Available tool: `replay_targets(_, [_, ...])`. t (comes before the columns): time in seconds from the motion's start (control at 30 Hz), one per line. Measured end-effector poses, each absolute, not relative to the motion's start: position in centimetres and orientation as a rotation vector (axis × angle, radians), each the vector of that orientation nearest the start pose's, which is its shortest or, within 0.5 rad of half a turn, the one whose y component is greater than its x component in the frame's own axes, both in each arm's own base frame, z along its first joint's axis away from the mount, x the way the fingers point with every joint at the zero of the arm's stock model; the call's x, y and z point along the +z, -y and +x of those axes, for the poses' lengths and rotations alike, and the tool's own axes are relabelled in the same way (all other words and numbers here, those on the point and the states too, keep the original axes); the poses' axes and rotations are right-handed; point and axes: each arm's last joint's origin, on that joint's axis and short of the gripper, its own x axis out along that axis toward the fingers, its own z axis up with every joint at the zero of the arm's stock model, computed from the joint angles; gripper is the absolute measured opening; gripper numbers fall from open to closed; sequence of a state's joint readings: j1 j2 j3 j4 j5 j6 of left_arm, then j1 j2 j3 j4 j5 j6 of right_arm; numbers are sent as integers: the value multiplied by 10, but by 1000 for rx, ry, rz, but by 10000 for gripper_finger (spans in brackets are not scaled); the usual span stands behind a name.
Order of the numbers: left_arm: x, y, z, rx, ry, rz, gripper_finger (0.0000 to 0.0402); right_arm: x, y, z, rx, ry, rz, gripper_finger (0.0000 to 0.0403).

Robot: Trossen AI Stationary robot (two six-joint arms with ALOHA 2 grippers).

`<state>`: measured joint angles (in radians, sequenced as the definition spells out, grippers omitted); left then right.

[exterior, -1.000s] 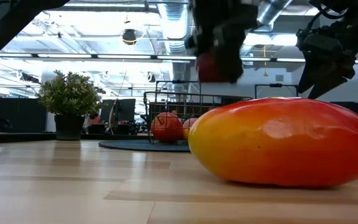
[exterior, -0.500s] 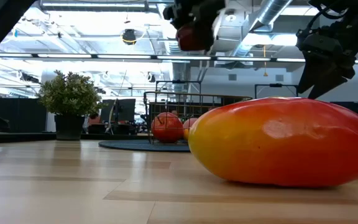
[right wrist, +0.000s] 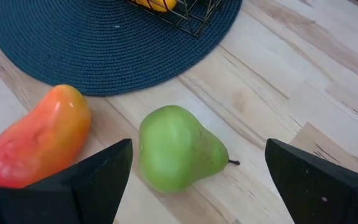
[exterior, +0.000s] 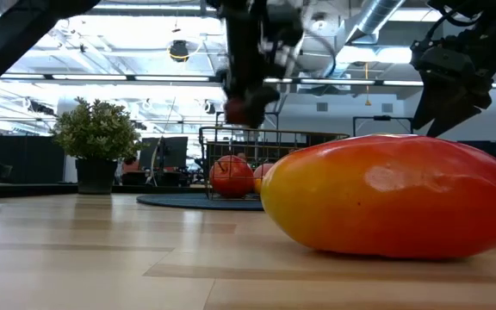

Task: Build produce basket
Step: Put the top dark red apple into the wire basket

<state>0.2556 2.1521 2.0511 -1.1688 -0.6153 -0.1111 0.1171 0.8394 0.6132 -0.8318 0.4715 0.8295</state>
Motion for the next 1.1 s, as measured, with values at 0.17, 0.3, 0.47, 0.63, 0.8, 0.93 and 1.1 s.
replay_targets(0.17, [248, -164, 412, 802, -1282, 71, 298, 222, -4, 142, -707, -808, 440, 385])
replay_targets(0.3, [239, -182, 400, 781, -1368, 78, 298, 222, -4, 142, -706, -809, 437, 385])
replay_targets(0.47, [236, -196, 395, 642, -1386, 51, 298, 222, -4, 142, -700, -814, 425, 385])
replay_targets(0.63, [236, -197, 398, 573, -1379, 103, 298, 222, -3, 142, -699, -815, 422, 385])
replay_targets(0.8, [231, -196, 397, 533, -1413, 96, 298, 222, -4, 142, -696, -817, 416, 385])
replay_targets(0.93, [231, -197, 397, 566, -1417, 119, 298, 222, -3, 142, -696, -817, 416, 385])
replay_targets(1.1, [231, -197, 394, 598, -1449, 138, 312, 222, -3, 142, -696, -818, 416, 385])
